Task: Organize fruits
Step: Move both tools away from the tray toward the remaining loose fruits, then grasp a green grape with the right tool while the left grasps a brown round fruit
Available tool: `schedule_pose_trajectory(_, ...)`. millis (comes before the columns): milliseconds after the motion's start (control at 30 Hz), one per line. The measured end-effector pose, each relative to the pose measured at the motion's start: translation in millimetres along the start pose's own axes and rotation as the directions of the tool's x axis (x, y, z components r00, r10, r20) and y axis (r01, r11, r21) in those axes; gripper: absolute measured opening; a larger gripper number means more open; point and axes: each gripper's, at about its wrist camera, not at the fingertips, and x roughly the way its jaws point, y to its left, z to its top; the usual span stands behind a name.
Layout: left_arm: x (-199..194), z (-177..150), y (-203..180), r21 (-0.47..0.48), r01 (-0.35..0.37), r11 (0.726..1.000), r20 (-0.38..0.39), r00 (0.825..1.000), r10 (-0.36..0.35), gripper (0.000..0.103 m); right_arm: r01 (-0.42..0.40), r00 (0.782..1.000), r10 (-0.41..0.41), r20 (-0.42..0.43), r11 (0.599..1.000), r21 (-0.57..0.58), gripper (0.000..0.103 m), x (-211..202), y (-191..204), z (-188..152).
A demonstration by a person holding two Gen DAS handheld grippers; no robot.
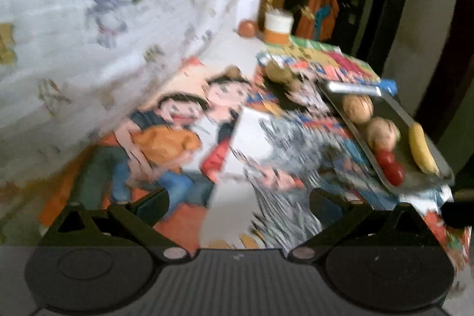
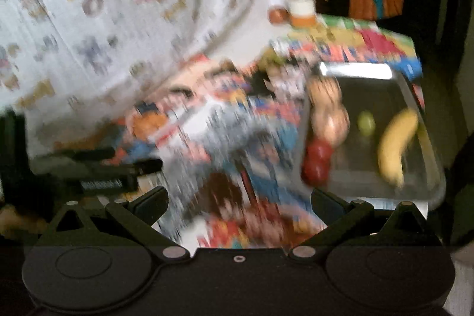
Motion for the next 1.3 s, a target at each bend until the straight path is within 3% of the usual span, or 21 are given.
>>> schedule_pose_trajectory(167,-7.2,24.6,19.3,-0.032,-0.001,0.999,0.149,0.989,0.006,0.103,-0.066,0.992,0.071,0.1,0.997,-0.049,0.103,-14.2,2.5,67.7)
schedule_pose_trajectory(367,6.2,58.5,20.6,0.008,-0.015,1.0,0.209,0.978,0.013,0.103,-0.054,0.976,0.077,0.206,0.992,-0.114,0.103,-12.6,-2.7,154.6)
schedule_pose_trajectory(467,21.4,71.7,14.6,0.041,-0.015,0.999,0.213,0.977,0.006,0.103,-0.051,0.977,0.068,0.203,0.995,-0.088,0.103,2.3,-20.2,190.1)
schedule_pose_trajectory(600,45.6,84.4,5.2,0.087,-0.015,0.996,0.222,0.975,-0.004,0.103,-0.111,0.98,0.127,0.155,0.988,-0.107,0.103,32.7,-48.2,220.2)
schedule_pose_trajectory(800,94.7,101.3,-7.1,0.158,-0.051,0.986,0.193,0.981,0.02,0.103,-0.138,0.982,0.166,0.09,0.956,-0.261,0.103,83.3,-80.6,216.3)
schedule_pose_trajectory(1000,144.0,115.9,-8.2,0.204,-0.102,0.974,0.158,0.985,0.07,0.103,-0.132,0.988,0.155,0.008,0.866,-0.483,0.102,130.3,-95.2,186.9)
schedule_pose_trajectory(1300,194.7,129.2,-15.8,0.233,-0.116,0.966,0.116,0.989,0.091,0.103,-0.103,0.994,0.101,-0.04,0.764,-0.637,0.1,187.5,-84.0,160.4)
